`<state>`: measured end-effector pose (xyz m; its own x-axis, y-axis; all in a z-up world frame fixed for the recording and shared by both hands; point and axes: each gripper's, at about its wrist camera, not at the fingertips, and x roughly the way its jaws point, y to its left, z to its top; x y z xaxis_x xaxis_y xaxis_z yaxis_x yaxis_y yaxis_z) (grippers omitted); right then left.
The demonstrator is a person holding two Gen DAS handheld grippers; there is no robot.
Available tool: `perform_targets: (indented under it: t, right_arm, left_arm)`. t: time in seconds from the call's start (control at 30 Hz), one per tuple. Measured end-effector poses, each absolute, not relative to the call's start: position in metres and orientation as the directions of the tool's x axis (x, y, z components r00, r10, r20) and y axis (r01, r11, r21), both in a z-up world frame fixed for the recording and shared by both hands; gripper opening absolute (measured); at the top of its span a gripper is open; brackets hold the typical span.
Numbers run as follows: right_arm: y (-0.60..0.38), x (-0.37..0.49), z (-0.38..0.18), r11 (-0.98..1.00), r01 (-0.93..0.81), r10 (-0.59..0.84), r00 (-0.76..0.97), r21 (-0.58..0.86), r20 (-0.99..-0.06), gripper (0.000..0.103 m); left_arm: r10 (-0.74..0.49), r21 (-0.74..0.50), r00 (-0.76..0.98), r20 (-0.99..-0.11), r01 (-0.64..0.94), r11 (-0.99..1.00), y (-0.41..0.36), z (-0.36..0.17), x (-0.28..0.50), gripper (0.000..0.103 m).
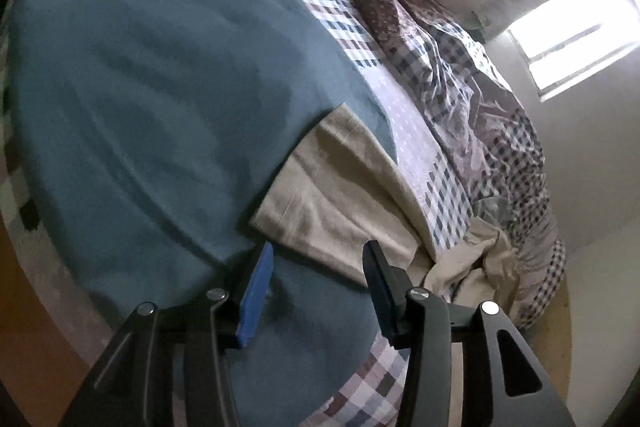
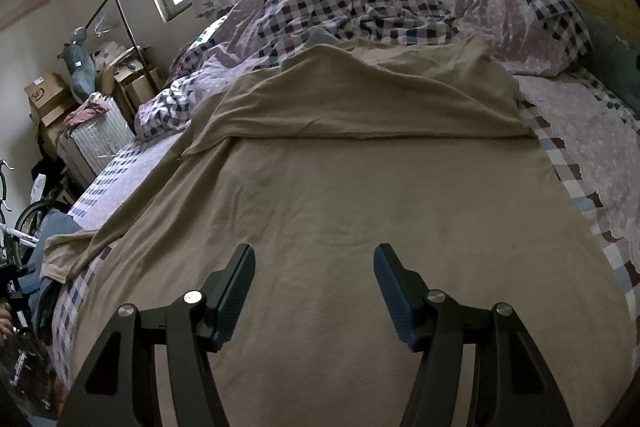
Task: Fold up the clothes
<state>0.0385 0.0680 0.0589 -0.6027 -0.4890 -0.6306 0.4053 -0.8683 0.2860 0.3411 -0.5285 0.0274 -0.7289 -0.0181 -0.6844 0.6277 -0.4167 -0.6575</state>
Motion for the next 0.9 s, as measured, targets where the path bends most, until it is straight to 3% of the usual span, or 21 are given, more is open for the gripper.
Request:
perform_targets:
  t: [0.4,0.5,0.57,0.67,0.9]
  right_arm:
    - [0.067,0.038,0.059,-0.868,0.412,-0.489,-0.602,0.279,-0.631,0.065]
    - [0.067,0.039,0.059,-0.866,0.412,-0.491,-0.6,0.282,-0.631,0.065]
    - [0.067,0.039,0.059,-0.865,0.415,-0.492,-0.6,0.28,-0.631,0.065]
    - [0.068,0.04,0.061,-0.866,0.415,-0.492,-0.603,0.279,-0.628,0.065]
    - [0.072,0.041,0.064,-0.867,0.412,-0.492,-0.61,0.281,-0.622,0.065]
  left_arm:
    - [-0.035,-0.746,-0.807,-0.59,0.562,-0.358,-0.535,0.021,0.334,0.051]
    - [-0.041,-0.746,-0.803,-0.595,0.57,-0.345,-0.535,0.017,0.335,0.035]
    - [-0.051,-0.744,-0.797,-0.602,0.583,-0.328,-0.536,0.015,0.337,0.017]
    - [-0.066,-0.751,-0.802,-0.593,0.581,-0.313,-0.535,0.018,0.34,0.004]
    - [-0.05,-0.813,-0.867,-0.495,0.483,-0.326,-0.502,0.057,0.347,0.0]
